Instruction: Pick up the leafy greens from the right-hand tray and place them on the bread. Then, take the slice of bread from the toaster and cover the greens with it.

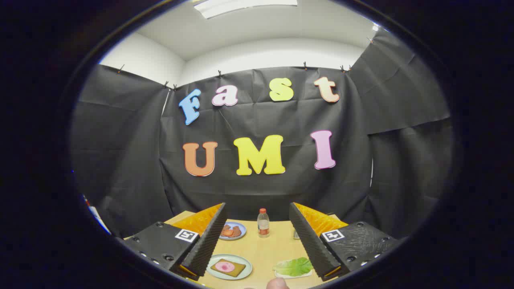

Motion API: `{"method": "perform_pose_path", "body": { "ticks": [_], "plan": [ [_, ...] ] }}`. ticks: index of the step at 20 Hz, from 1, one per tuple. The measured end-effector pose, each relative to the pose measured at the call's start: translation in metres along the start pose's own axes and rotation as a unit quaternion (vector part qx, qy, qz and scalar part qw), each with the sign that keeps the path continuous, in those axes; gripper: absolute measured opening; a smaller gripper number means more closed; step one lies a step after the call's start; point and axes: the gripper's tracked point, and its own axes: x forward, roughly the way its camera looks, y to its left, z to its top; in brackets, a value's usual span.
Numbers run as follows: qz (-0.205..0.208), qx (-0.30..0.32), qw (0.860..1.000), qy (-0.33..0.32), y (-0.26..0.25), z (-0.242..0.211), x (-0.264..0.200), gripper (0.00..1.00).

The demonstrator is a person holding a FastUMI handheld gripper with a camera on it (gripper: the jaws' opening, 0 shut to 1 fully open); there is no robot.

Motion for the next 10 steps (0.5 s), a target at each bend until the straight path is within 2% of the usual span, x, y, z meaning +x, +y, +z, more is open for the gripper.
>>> {"method": "perform_pose_path", "body": {
  "ticks": [10],
  "plan": [
    [0.000,-0.011,1.000,0.019,-0.020,-0.010,0.005,0.96]
  ]
}}
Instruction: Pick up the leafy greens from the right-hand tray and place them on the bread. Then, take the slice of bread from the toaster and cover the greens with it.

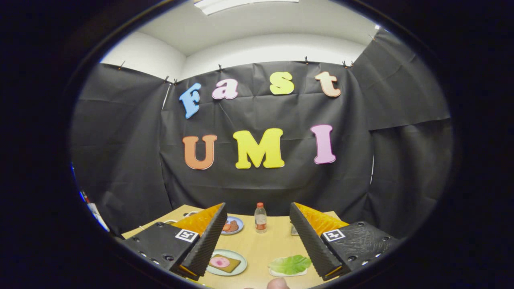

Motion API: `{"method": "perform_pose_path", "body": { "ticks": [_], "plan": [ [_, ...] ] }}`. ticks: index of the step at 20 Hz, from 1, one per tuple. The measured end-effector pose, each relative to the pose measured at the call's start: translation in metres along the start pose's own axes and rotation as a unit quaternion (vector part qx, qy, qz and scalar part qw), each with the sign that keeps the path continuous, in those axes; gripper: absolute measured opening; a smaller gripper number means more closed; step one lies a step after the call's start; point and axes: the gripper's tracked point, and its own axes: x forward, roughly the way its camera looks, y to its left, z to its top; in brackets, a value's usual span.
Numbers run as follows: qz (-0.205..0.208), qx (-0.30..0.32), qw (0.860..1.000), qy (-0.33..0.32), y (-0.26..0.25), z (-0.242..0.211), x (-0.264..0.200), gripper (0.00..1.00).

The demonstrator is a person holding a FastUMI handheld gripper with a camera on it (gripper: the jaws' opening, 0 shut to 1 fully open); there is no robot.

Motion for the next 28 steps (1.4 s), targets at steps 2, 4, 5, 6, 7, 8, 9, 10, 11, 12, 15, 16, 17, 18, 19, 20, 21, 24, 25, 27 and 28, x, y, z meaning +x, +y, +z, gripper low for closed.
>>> {"method": "perform_pose_path", "body": {
  "ticks": [2,4,5,6,7,8,9,10,11,12,15,16,17,18,19,20,21,24,25,27,28],
  "plan": [
    [-0.002,0.000,1.000,0.001,-0.007,-0.001,0.001,0.96],
    [-0.005,-0.005,1.000,0.005,-0.016,-0.004,0.003,0.96],
    [-0.007,-0.008,1.000,0.008,-0.021,-0.006,0.002,0.96],
    [-0.009,-0.010,1.000,0.012,-0.026,-0.009,0.004,0.96],
    [-0.012,-0.012,1.000,0.015,-0.032,-0.011,0.004,0.96],
    [-0.016,-0.013,1.000,0.019,-0.040,-0.015,0.004,0.96],
    [-0.017,-0.014,1.000,0.022,-0.045,-0.018,0.004,0.96],
    [-0.016,-0.016,0.999,0.028,-0.051,-0.025,0.005,0.96],
    [-0.014,-0.019,0.999,0.038,-0.057,-0.033,0.007,0.96],
    [-0.012,-0.023,0.998,0.050,-0.063,-0.045,0.008,0.96],
    [-0.010,-0.024,0.995,0.093,-0.086,-0.084,0.015,0.96],
    [-0.009,-0.026,0.993,0.111,-0.094,-0.103,0.018,0.96],
    [-0.006,-0.030,0.991,0.130,-0.100,-0.121,0.022,0.96],
    [-0.003,-0.033,0.988,0.153,-0.108,-0.144,0.025,0.96],
    [0.001,-0.033,0.984,0.178,-0.116,-0.167,0.030,0.96],
    [0.004,-0.030,0.980,0.199,-0.124,-0.188,0.035,0.96],
    [0.005,-0.028,0.975,0.219,-0.132,-0.210,0.042,0.96],
    [0.009,-0.023,0.962,0.271,-0.155,-0.272,0.068,0.97],
    [0.010,-0.017,0.957,0.289,-0.161,-0.290,0.075,0.97],
    [0.012,-0.002,0.948,0.319,-0.171,-0.325,0.094,0.96],
    [0.012,0.001,0.943,0.332,-0.176,-0.341,0.101,0.96]
  ]
}}
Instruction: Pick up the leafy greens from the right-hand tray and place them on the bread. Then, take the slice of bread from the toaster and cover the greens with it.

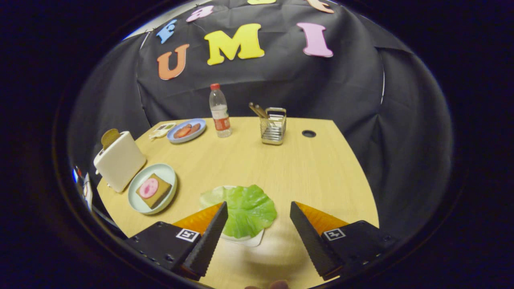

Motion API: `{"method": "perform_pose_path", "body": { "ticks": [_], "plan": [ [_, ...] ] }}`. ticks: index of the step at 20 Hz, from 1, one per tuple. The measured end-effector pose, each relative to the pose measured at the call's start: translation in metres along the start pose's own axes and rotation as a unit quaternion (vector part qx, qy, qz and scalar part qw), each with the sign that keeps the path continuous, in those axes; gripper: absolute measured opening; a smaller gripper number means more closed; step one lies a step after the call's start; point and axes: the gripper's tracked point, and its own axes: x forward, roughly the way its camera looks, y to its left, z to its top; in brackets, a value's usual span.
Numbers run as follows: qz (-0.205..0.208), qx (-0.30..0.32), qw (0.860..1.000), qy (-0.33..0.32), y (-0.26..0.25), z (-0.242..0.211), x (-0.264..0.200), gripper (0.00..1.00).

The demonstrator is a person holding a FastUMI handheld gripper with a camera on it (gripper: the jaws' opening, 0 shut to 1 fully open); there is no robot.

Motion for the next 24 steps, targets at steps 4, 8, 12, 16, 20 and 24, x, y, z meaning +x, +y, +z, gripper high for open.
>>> {"method": "perform_pose_path", "body": {
  "ticks": [4,8,12,16,20,24],
  "plan": [
    [0.008,0.005,0.999,0.040,-0.011,-0.020,0.042,0.95],
    [0.021,-0.002,0.998,0.064,-0.006,-0.027,0.065,0.83],
    [0.017,-0.013,0.997,0.079,-0.007,-0.028,0.070,0.52],
    [0.001,-0.015,0.996,0.084,-0.012,-0.029,0.066,0.23],
    [-0.014,-0.021,0.996,0.089,-0.015,-0.028,0.062,0.05],
    [-0.007,-0.023,0.996,0.081,-0.009,-0.021,0.055,0.00]
  ]
}}
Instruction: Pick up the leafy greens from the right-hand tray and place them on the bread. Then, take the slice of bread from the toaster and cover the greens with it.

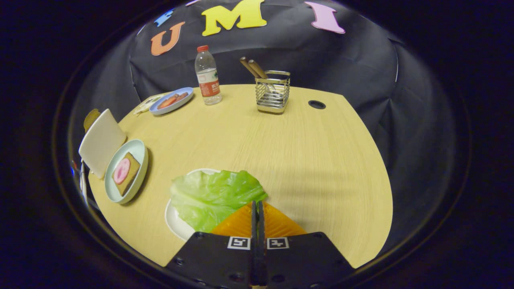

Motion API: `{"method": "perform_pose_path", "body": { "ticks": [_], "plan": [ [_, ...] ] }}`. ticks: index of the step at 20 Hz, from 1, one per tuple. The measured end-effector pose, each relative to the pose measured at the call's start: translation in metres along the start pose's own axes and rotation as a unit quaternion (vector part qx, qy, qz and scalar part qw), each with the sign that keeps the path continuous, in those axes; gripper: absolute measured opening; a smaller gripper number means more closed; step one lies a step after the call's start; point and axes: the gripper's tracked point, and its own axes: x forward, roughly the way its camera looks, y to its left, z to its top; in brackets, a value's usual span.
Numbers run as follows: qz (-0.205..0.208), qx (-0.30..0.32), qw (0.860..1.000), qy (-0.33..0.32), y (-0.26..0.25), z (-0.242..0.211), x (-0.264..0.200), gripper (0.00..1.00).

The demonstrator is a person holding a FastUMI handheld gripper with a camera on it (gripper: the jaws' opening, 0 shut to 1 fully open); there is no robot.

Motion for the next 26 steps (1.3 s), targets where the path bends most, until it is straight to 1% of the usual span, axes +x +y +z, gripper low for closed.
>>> {"method": "perform_pose_path", "body": {
  "ticks": [2,6,11,15,17,20,22,23,24,25,26],
  "plan": [
    [0.006,0.006,1.000,-0.015,0.005,0.013,-0.011,0.00],
    [0.040,0.032,0.998,-0.033,0.028,0.035,-0.040,0.00],
    [0.058,0.031,0.996,-0.053,0.054,0.064,-0.077,0.00],
    [0.071,0.025,0.995,-0.071,0.086,0.087,-0.109,0.00],
    [0.071,0.008,0.994,-0.079,0.101,0.094,-0.117,0.00],
    [0.067,0.008,0.995,-0.078,0.110,0.094,-0.118,0.00],
    [0.038,0.002,0.996,-0.086,0.094,0.089,-0.113,0.00],
    [0.028,-0.004,0.996,-0.082,0.088,0.079,-0.105,0.00],
    [0.029,-0.007,0.996,-0.078,0.085,0.070,-0.106,0.03],
    [0.035,-0.011,0.997,-0.071,0.084,0.057,-0.096,0.21],
    [0.032,-0.020,0.997,-0.064,0.084,0.043,-0.090,0.39]
  ]
}}
